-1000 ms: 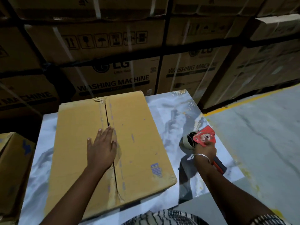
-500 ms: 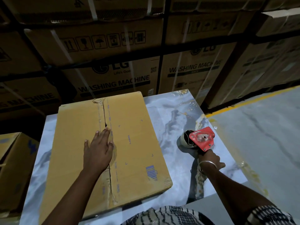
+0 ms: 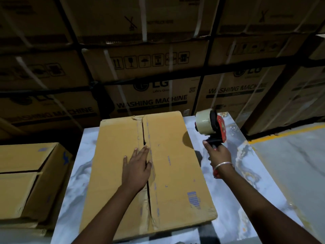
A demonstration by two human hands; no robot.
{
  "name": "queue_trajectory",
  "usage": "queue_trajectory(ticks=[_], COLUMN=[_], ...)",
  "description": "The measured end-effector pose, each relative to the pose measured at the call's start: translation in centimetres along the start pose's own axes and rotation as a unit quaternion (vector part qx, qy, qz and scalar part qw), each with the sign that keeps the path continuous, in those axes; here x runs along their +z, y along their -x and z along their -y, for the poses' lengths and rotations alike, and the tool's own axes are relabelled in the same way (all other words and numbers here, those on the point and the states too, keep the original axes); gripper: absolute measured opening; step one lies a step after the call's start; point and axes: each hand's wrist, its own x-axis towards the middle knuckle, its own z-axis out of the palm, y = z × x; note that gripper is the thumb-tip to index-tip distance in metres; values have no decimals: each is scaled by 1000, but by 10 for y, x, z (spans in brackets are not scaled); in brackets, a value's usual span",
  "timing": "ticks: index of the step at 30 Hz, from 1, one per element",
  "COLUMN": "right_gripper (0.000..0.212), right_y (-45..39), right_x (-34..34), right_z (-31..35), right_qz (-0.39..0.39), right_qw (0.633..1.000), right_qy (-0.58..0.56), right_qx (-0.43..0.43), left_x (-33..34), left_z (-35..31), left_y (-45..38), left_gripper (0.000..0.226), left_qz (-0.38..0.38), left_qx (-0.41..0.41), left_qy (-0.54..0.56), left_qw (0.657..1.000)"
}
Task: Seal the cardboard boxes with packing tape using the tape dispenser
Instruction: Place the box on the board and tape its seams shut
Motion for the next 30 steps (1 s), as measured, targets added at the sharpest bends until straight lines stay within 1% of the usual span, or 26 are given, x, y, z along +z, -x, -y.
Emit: queue_trajectory(ticks=[3,4,5,7,9,11,14,17,20,23,26,28,30], right_gripper=[48,47,41,30,29,30,33,29,32,30,40,50,61], right_y=[15,21,30,50,69,84,95,99,100,99,94,91,87], right_x=[23,32,41,60,76,89,104,112,113,112,111,110,107], right_z=[31,39,47,60,65,65,62,63,61,58,50,44,39], right_qz=[50,69,93,154,209,245,267,286,301,311,336,368,404], right_qw=[997,995,992,979,963,952,937,912,902,896,885,870,848], right_qy=[-57,-70,-86,-132,-164,-171,-205,-253,-269,-280,-283,-288,-302], right_qx=[-17,-16,-10,20,54,68,99,147,153,149,154,159,162], left_x=[-2,-3,-4,-5,-5,-7,-6,-1,2,-4,-8,-12,-18], left_z=[0,1,3,5,8,10,13,13,10,4,2,4,7], left_y=[-2,-3,-4,-5,-4,-3,-5,-5,-6,-8,-15,-23,-31], left_gripper=[56,56,56,55,54,52,51,56,50,35,33,32,26], left_qz=[4,6,7,11,13,11,5,-18,-58,-108,-138,-137,-97], left_qx=[-6,-5,-3,3,19,36,45,27,6,-32,-69,-78,-78], left_qy=[17,22,27,35,33,38,62,103,159,237,322,397,484], left_qw=[1000,1000,1000,999,999,999,997,994,986,965,934,904,866])
